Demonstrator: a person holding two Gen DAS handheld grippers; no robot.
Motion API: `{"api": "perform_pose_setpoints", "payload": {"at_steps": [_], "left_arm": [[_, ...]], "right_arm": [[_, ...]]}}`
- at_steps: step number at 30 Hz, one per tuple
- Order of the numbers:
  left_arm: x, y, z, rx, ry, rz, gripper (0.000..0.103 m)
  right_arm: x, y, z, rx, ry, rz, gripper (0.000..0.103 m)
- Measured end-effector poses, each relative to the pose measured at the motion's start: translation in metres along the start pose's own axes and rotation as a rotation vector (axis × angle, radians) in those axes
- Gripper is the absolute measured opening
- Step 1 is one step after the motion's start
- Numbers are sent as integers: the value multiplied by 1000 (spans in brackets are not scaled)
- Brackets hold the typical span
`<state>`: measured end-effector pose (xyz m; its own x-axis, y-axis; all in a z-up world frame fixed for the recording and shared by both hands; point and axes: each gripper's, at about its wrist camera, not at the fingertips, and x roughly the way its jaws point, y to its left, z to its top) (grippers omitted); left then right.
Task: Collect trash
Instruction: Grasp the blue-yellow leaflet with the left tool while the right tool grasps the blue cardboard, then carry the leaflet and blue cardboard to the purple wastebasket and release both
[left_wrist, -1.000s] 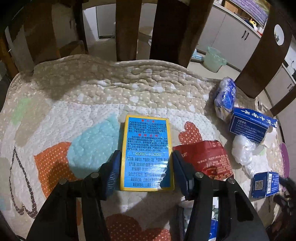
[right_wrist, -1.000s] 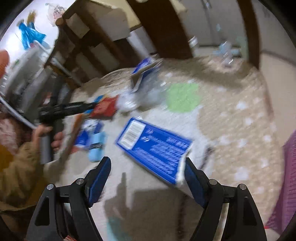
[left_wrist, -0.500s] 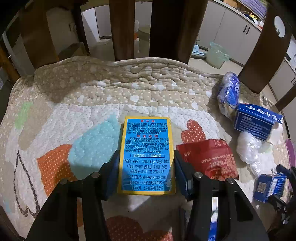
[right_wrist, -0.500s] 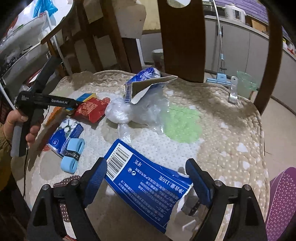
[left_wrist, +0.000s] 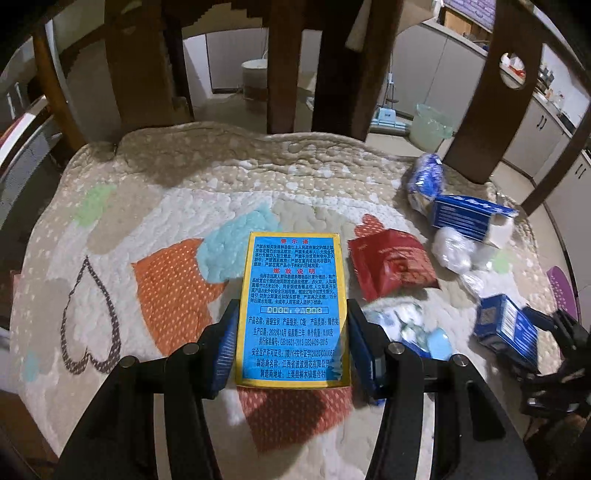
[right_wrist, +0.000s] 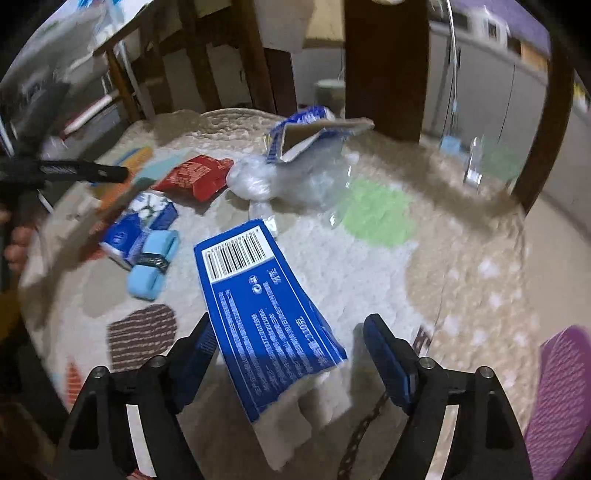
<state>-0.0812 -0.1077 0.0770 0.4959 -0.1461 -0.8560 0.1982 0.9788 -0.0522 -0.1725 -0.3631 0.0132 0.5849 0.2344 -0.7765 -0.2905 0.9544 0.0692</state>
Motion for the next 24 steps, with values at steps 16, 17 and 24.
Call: {"api": "perform_pose_setpoints", "payload": {"at_steps": [16, 17, 24], "left_arm": [[-43, -91, -14, 244, -118, 4, 53], [-44, -98, -15, 259, -122, 2, 53], [-45, -160, -25, 398, -147, -8, 53]], "right_arm": [[-42, -44, -6, 241, -122, 65, 52], [-48, -53, -9, 272, -136, 58, 52], [-77, -88, -26, 398, -190, 2, 52]]}}
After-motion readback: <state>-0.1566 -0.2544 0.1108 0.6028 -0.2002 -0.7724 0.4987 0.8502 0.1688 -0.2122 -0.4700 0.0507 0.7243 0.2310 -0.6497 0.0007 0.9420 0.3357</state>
